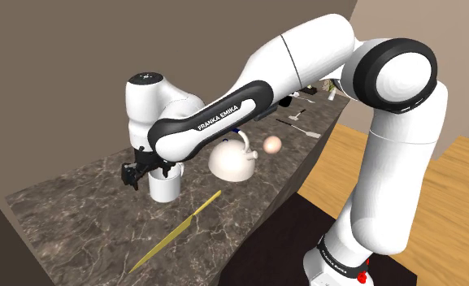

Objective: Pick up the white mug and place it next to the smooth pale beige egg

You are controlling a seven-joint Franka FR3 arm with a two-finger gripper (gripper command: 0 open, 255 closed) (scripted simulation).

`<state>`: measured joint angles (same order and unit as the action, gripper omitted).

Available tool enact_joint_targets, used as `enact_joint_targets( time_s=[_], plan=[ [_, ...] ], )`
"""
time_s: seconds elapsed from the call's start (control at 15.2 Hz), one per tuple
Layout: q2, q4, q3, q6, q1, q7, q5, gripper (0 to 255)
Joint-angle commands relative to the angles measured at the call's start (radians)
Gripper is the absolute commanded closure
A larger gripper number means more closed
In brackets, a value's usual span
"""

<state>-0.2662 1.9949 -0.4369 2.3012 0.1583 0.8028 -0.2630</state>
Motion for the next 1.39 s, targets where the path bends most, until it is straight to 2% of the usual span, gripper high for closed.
enact_joint_targets(
  time_s=[0.0,0.59,1.32],
  plan=[
    [0.000,0.000,0.000,0.000,0.000,0.000,0.000,255],
    [0.000,0.000,0.000,0.000,0.000,0.000,0.000,255],
    [0.074,-0.062,-0.018,-0.125,-0.013,-0.046,0.058,255]
  ],
)
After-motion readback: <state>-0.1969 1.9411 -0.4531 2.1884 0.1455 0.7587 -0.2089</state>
